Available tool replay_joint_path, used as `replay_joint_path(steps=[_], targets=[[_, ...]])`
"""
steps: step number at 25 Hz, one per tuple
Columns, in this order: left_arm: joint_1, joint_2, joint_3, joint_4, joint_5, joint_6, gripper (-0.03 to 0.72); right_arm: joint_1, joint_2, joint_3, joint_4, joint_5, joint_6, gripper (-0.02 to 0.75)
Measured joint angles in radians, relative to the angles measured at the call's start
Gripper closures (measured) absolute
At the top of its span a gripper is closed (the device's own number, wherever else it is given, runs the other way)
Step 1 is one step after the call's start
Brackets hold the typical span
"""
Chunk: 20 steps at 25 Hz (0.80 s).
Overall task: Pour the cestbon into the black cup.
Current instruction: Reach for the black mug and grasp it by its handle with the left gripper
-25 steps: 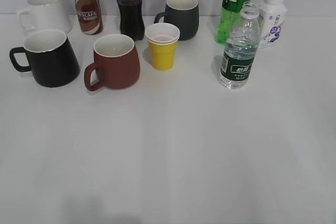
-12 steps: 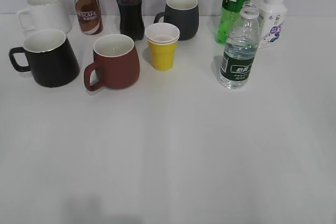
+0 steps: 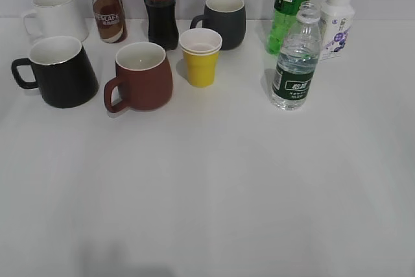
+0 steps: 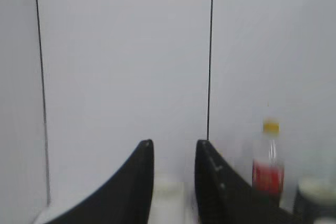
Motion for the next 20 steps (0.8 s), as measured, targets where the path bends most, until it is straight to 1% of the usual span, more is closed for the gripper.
replay_joint_path(steps=[3, 7, 9, 11, 15, 18, 20], targets=[[0.0, 0.147, 0.0, -0.019, -0.227, 0.0, 0.47, 0.0, 0.0, 0.0, 0.0, 0.0, 0.0, 0.148], [0.0, 0.346, 0.016, -0.02, -0.362, 0.0, 0.463, 0.0, 0.0, 0.0, 0.0, 0.0, 0.0, 0.148], [0.0, 0.476, 0.061, -0.02, -0.445, 0.0, 0.458, 0.0, 0.0, 0.0, 0.0, 0.0, 0.0, 0.148], [0.0, 0.628, 0.136, -0.021, -0.561, 0.0, 0.452, 0.0, 0.0, 0.0, 0.0, 0.0, 0.0, 0.148], [0.0, 0.94, 0.289, -0.024, -0.934, 0.0, 0.43, 0.0, 0.0, 0.0, 0.0, 0.0, 0.0, 0.148], [0.0, 1.172, 0.31, -0.006, -1.153, 0.0, 0.412, 0.0, 0.0, 0.0, 0.0, 0.0, 0.0, 0.148], [0.0, 1.284, 0.31, 0.021, -1.237, 0.0, 0.405, 0.0, 0.0, 0.0, 0.0, 0.0, 0.0, 0.148]])
